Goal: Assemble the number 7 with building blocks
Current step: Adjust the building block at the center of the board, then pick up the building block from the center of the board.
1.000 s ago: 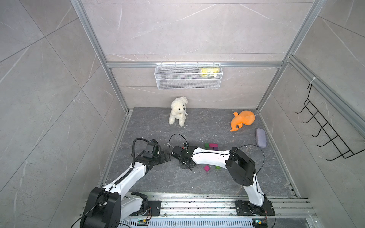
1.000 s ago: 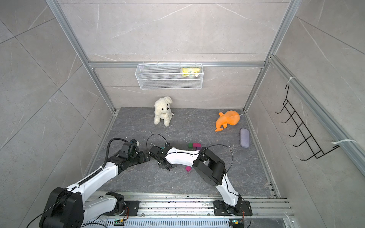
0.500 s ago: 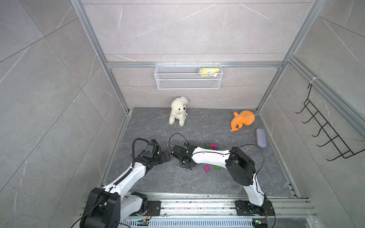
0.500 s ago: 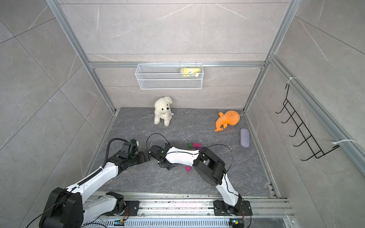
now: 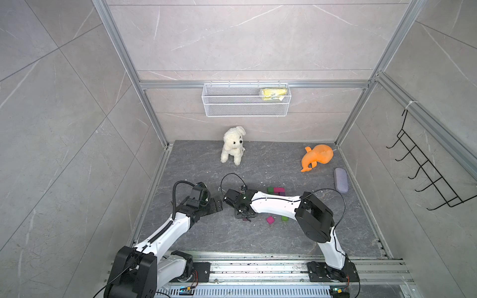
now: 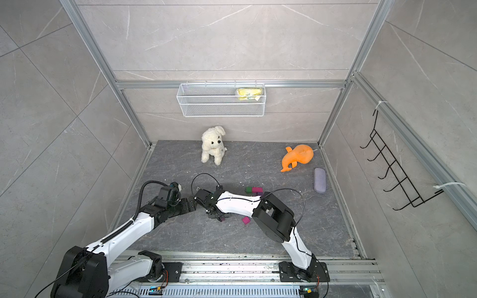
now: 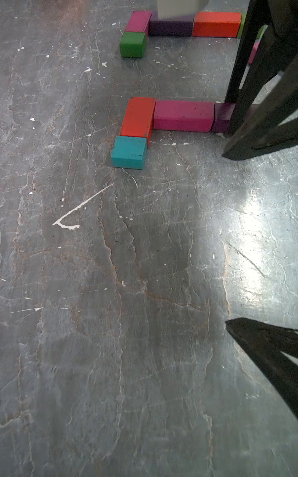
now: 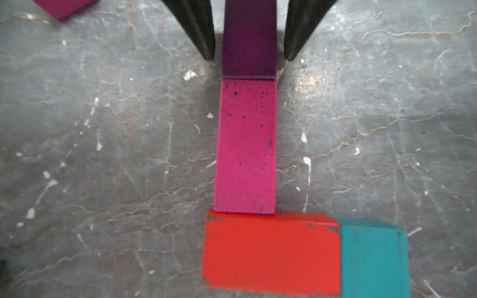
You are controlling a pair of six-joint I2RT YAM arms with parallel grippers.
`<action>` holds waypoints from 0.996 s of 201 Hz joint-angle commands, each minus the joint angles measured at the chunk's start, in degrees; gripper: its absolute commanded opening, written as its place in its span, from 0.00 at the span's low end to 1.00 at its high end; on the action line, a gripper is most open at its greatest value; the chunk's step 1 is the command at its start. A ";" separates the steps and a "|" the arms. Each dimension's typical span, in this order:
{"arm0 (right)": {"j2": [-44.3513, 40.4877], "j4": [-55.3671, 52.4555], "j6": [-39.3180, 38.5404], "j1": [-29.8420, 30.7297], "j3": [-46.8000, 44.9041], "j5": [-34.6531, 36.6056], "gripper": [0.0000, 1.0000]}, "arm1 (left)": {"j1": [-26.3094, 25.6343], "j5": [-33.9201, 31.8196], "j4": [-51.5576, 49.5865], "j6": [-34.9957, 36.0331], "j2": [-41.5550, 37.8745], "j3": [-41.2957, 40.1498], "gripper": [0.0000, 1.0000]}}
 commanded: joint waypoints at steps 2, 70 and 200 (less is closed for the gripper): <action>-1.50 2.04 -0.16 0.24 -0.74 2.62 0.47 | 0.39 0.99 -0.04 1.31 -1.59 -0.13 1.00; -17.68 -0.23 -7.21 1.27 -9.09 12.97 0.67 | 0.40 4.46 1.82 3.97 -3.61 -1.11 1.00; -53.47 2.87 -3.69 -8.64 -34.24 27.92 1.00 | -29.18 -0.59 0.17 24.35 9.86 12.91 1.00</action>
